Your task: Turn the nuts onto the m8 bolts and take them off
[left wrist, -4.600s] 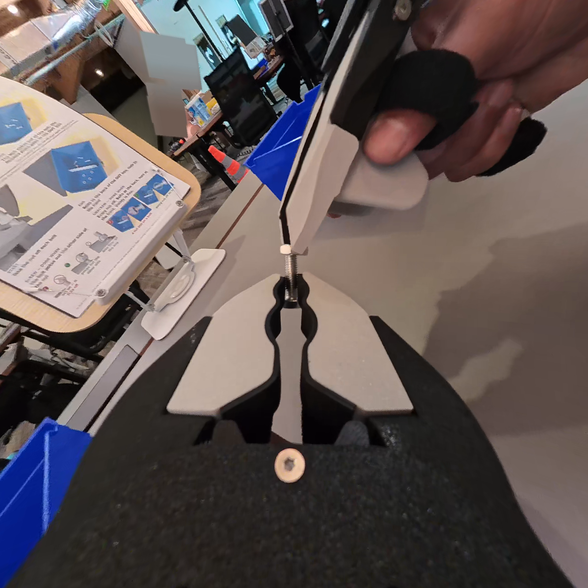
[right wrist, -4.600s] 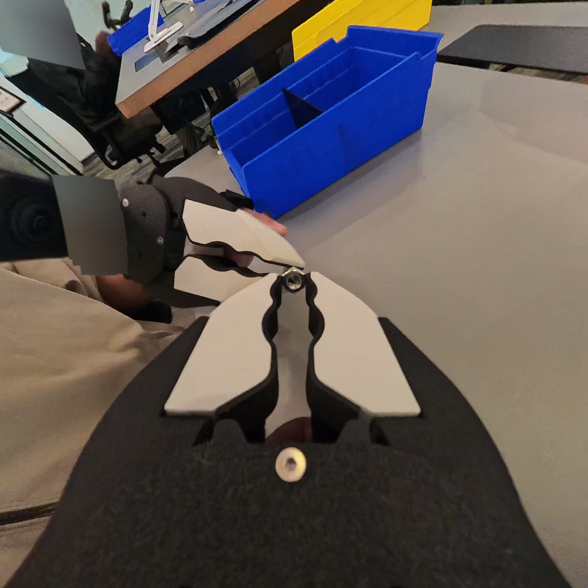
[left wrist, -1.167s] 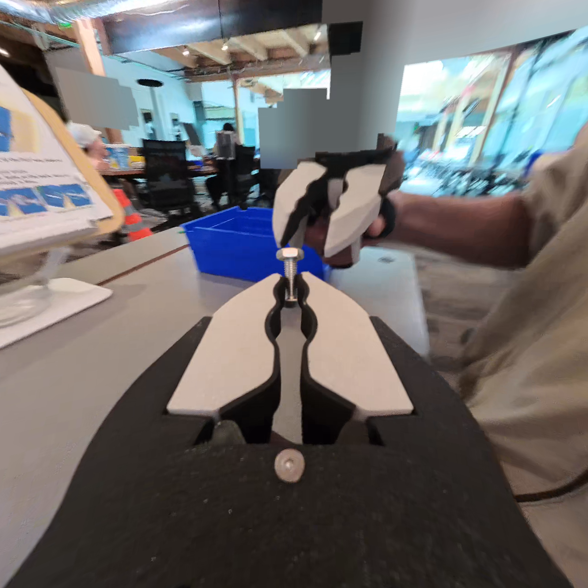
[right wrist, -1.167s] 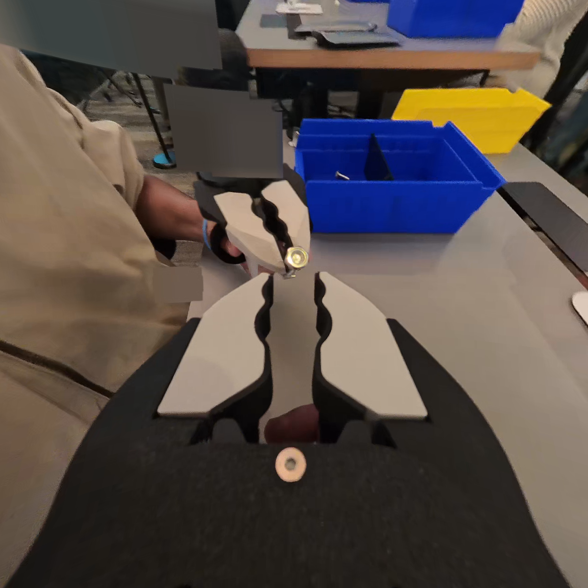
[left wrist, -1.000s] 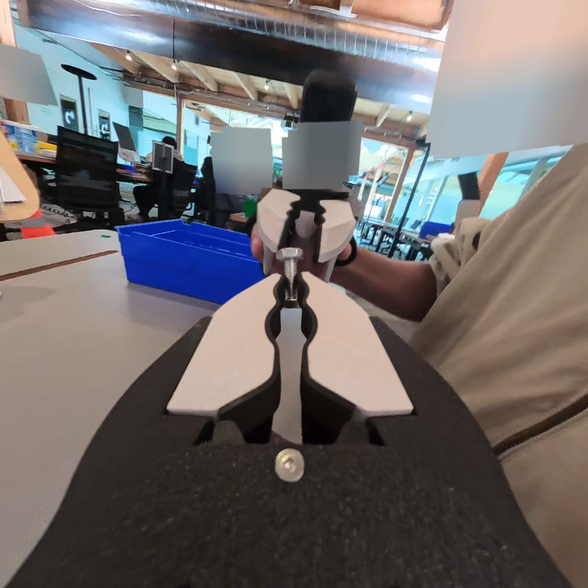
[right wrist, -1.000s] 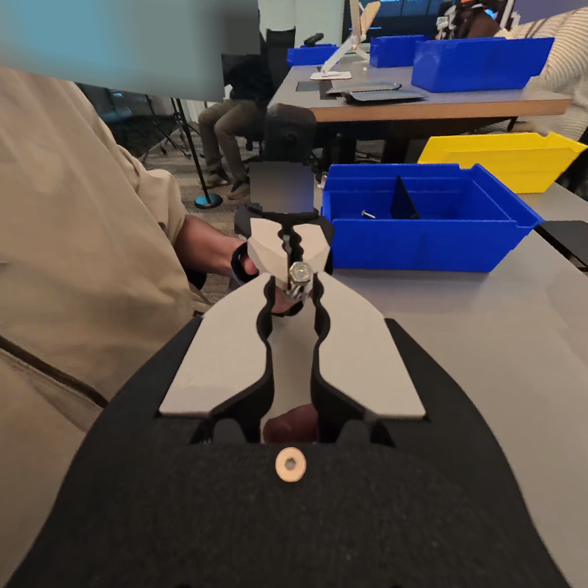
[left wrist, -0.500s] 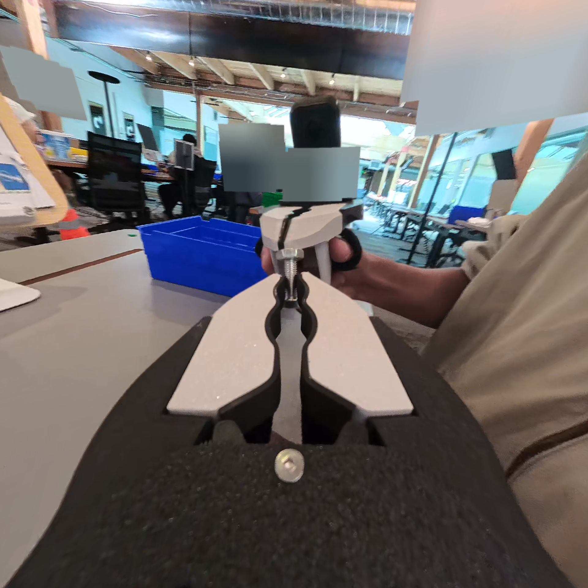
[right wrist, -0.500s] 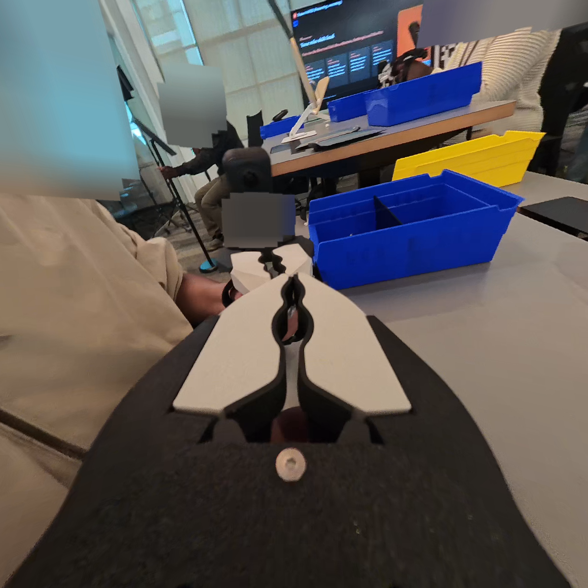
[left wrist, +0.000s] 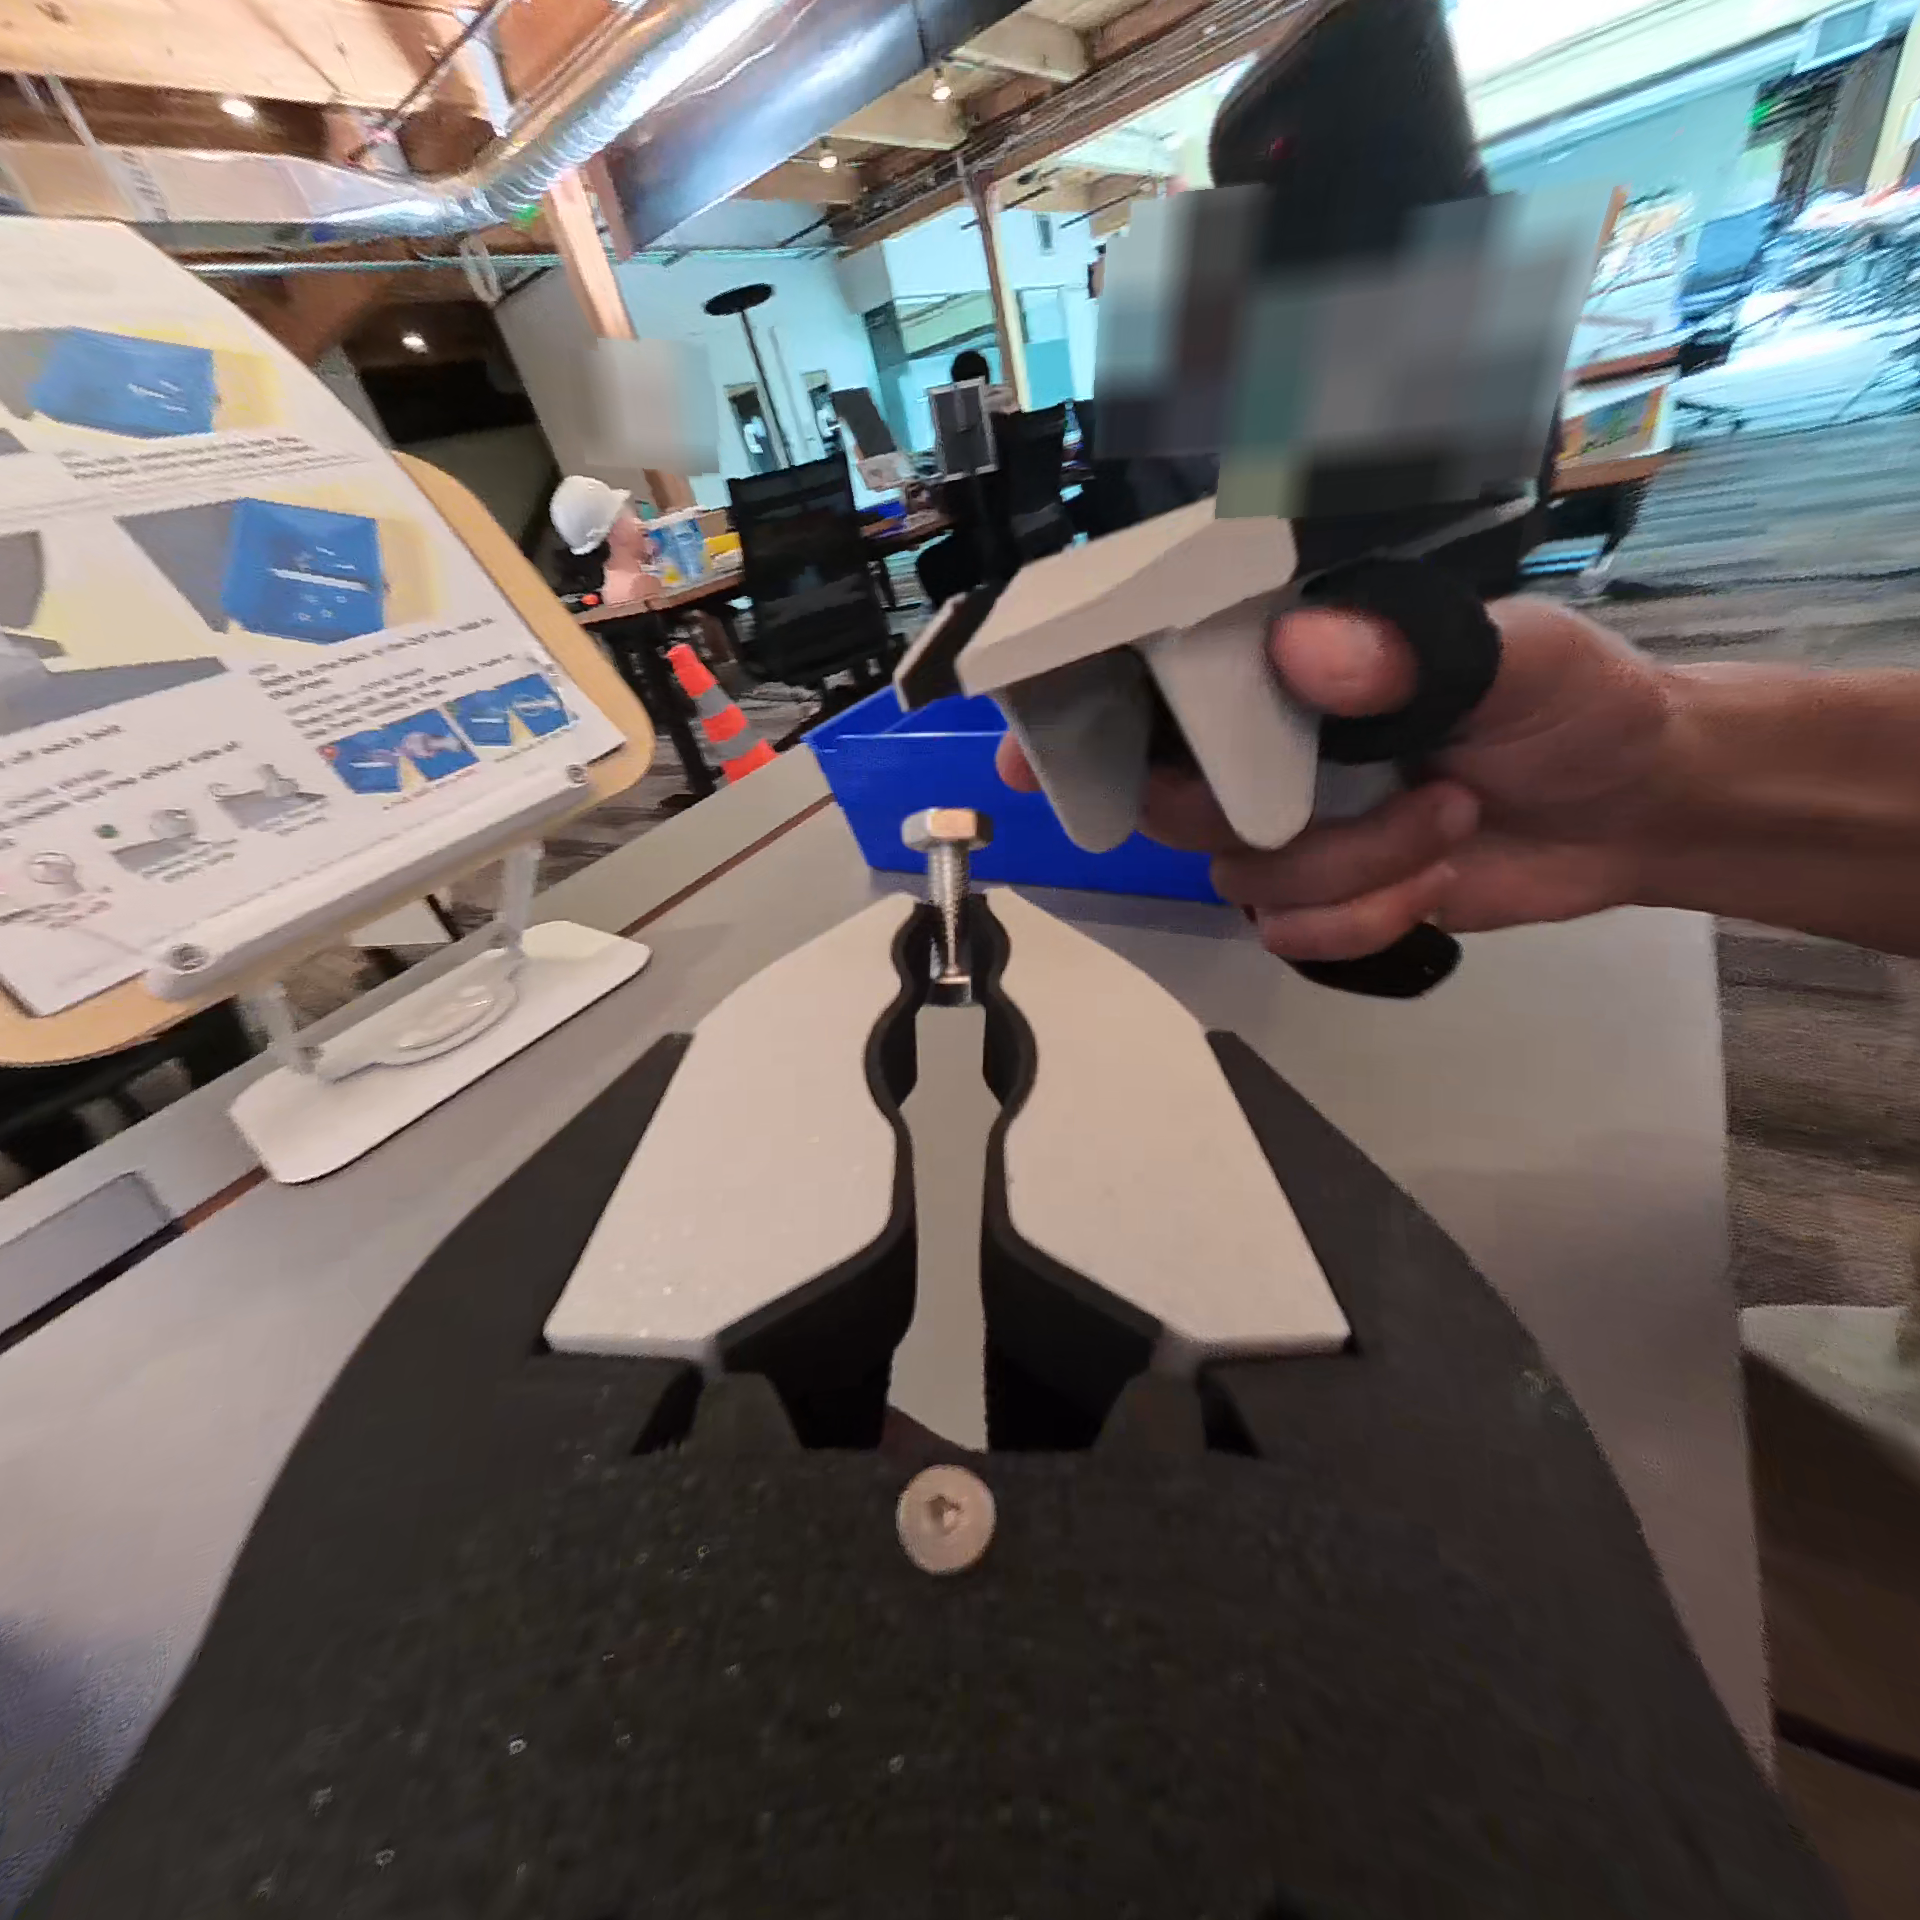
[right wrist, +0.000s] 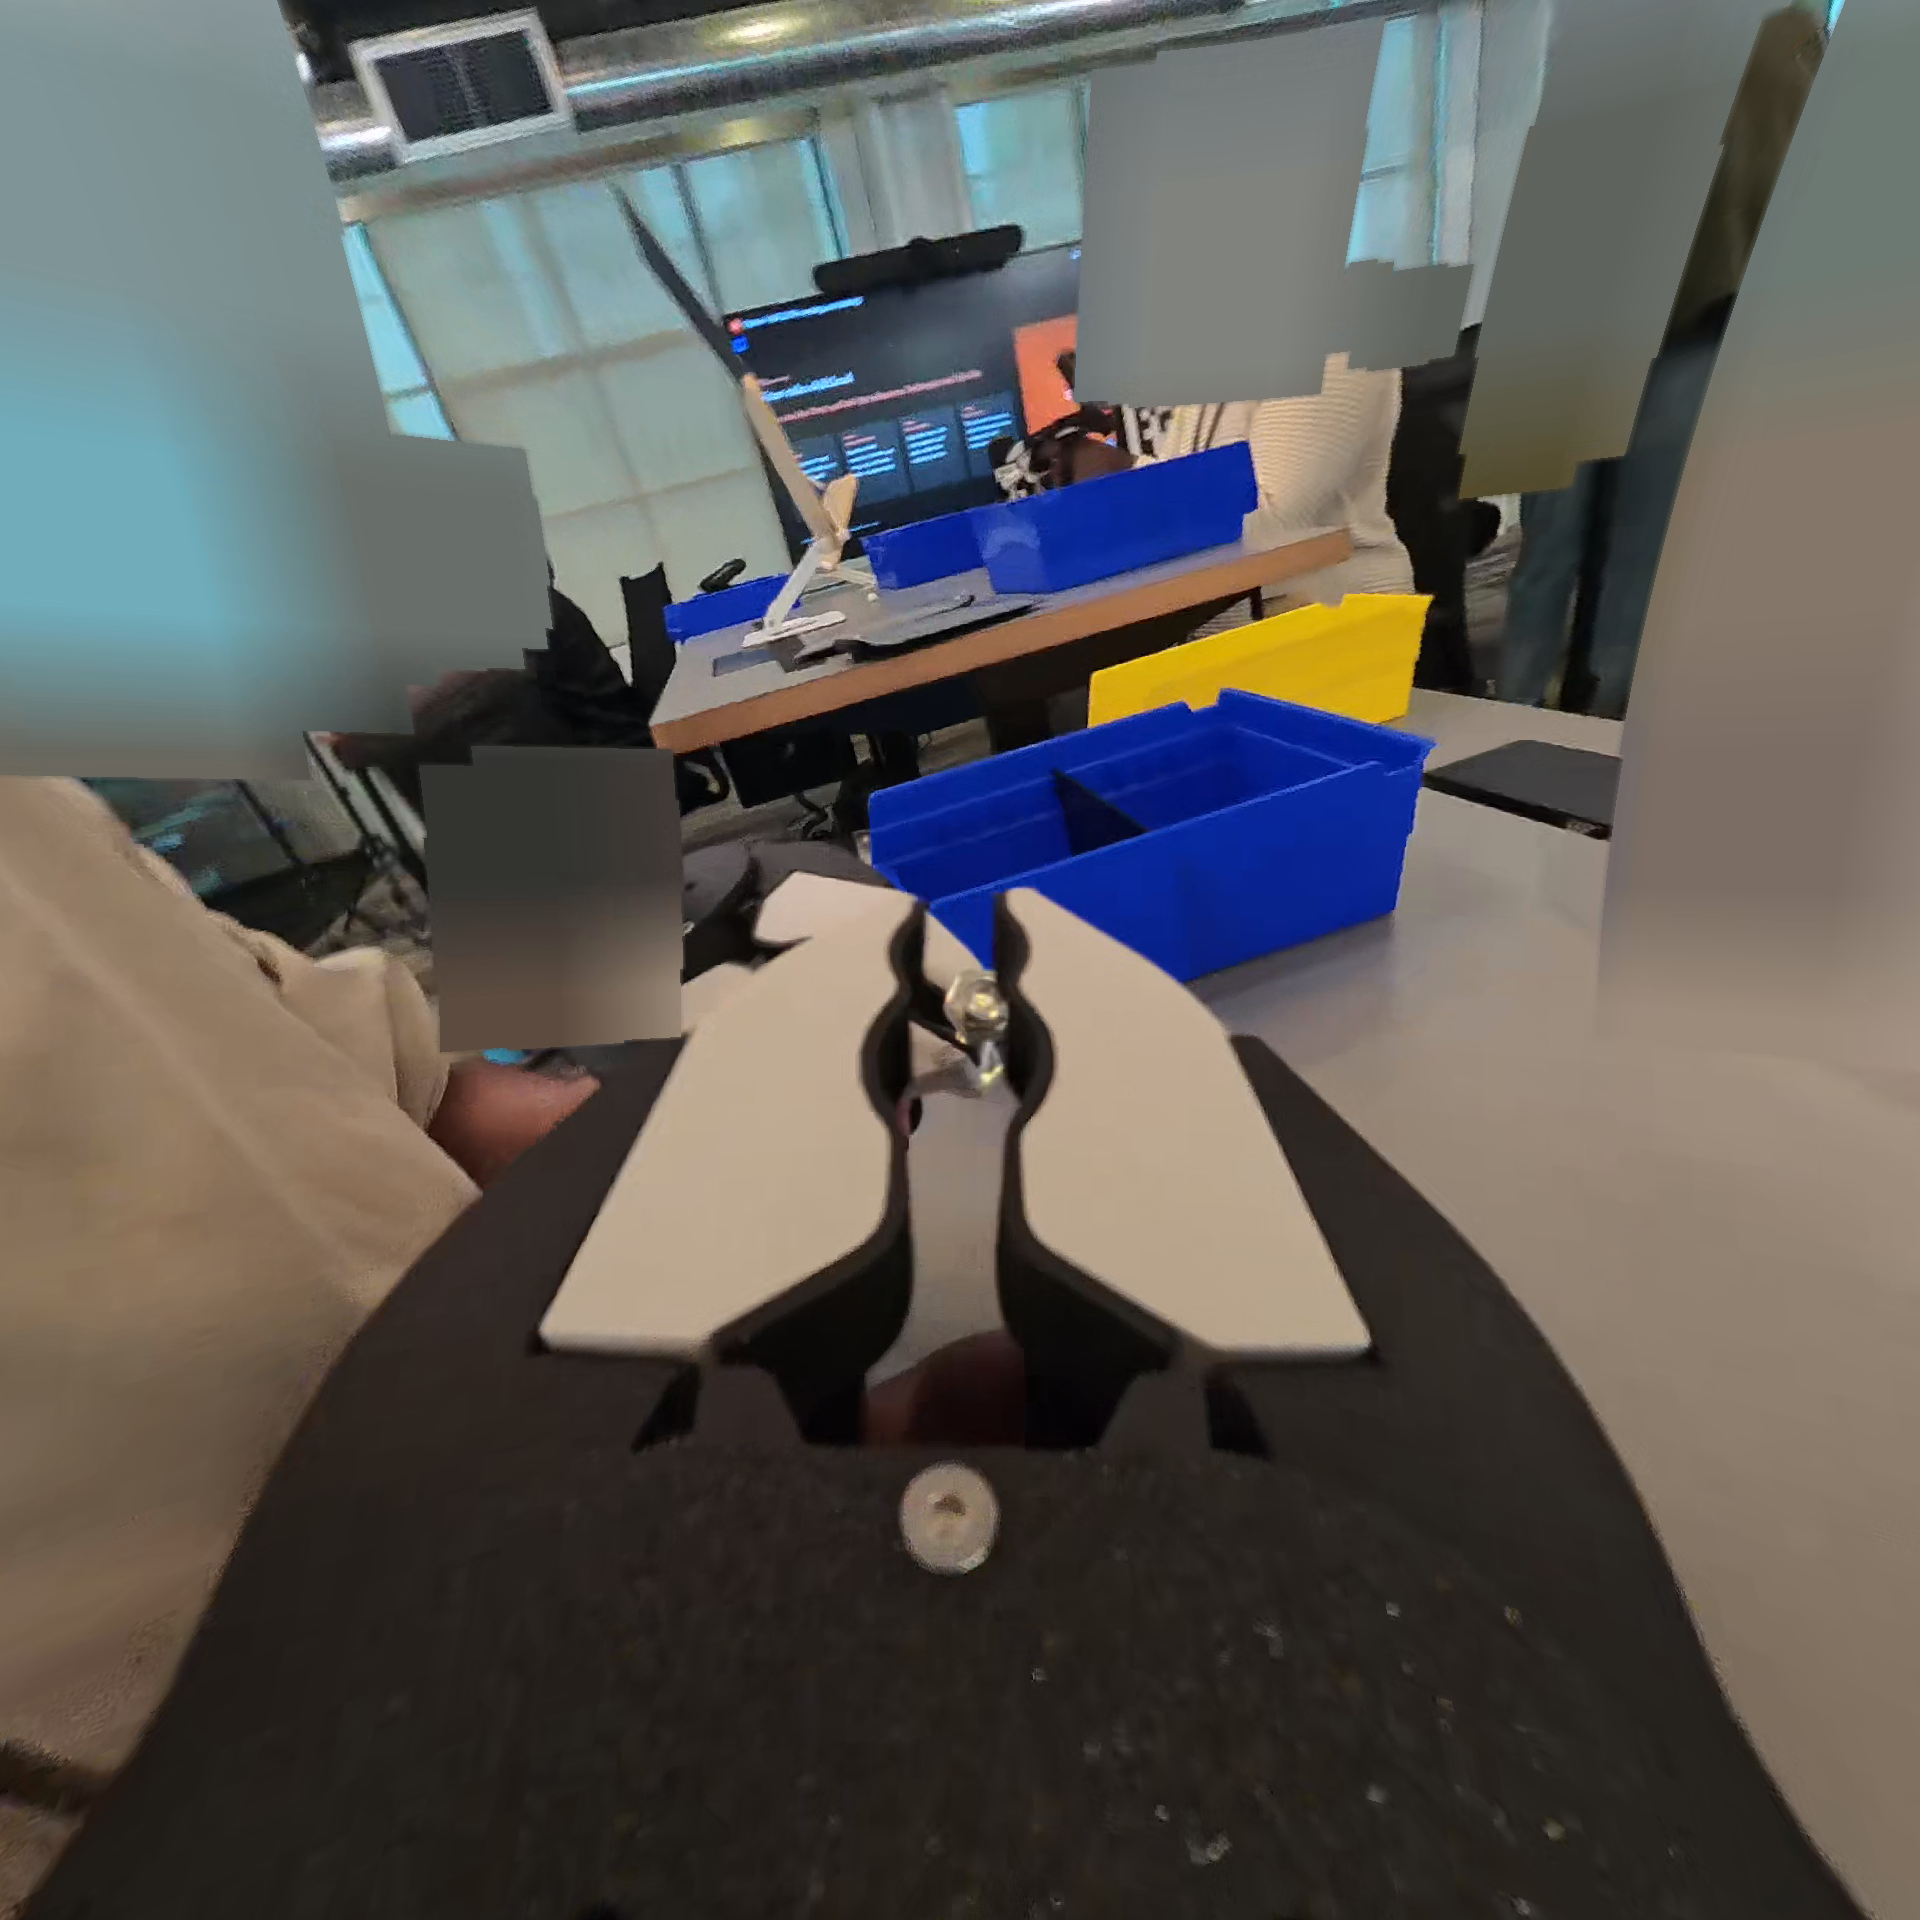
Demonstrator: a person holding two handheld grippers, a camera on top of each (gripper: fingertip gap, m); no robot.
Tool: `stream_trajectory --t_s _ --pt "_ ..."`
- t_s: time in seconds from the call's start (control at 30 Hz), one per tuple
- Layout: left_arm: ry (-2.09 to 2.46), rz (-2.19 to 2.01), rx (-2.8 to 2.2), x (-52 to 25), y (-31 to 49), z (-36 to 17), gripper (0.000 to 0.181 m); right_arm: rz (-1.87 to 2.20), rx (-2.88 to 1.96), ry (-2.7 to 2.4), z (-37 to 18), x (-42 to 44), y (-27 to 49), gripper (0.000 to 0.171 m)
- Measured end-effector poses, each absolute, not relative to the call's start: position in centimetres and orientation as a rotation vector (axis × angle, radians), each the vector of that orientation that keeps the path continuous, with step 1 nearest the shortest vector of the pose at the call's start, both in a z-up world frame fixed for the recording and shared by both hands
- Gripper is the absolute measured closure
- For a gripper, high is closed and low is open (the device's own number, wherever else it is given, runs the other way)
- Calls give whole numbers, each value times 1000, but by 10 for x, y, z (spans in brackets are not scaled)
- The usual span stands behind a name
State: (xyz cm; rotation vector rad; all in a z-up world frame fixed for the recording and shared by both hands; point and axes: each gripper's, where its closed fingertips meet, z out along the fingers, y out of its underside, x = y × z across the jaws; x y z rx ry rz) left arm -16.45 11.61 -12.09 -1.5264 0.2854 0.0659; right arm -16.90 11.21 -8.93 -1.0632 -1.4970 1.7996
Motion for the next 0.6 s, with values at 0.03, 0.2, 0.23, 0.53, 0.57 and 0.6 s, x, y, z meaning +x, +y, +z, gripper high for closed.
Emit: stream_trajectory --t_s 0.03,0.2,0.23,0.53,0.57,0.6 --pt "276 30 -1510 -164 114 -118 174 1785 -1044 -1532 -90 -166 114 153" --pt "269 -364 -1457 -146 103 -108 174 1790 -970 -1709 -102 -156 109 144" --pt "256 -431 -1434 -145 101 -105 174 1808 -944 -1734 -101 -154 105 147" --pt "273 -608 -1420 -139 98 -106 174 1876 -899 -1780 -100 -151 91 157" --pt "273 -563 -1434 -141 100 -109 174 1866 -920 -1768 -102 -153 93 157" --pt "284 -512 -1444 -142 102 -111 174 1860 -943 -1755 -103 -154 94 157"
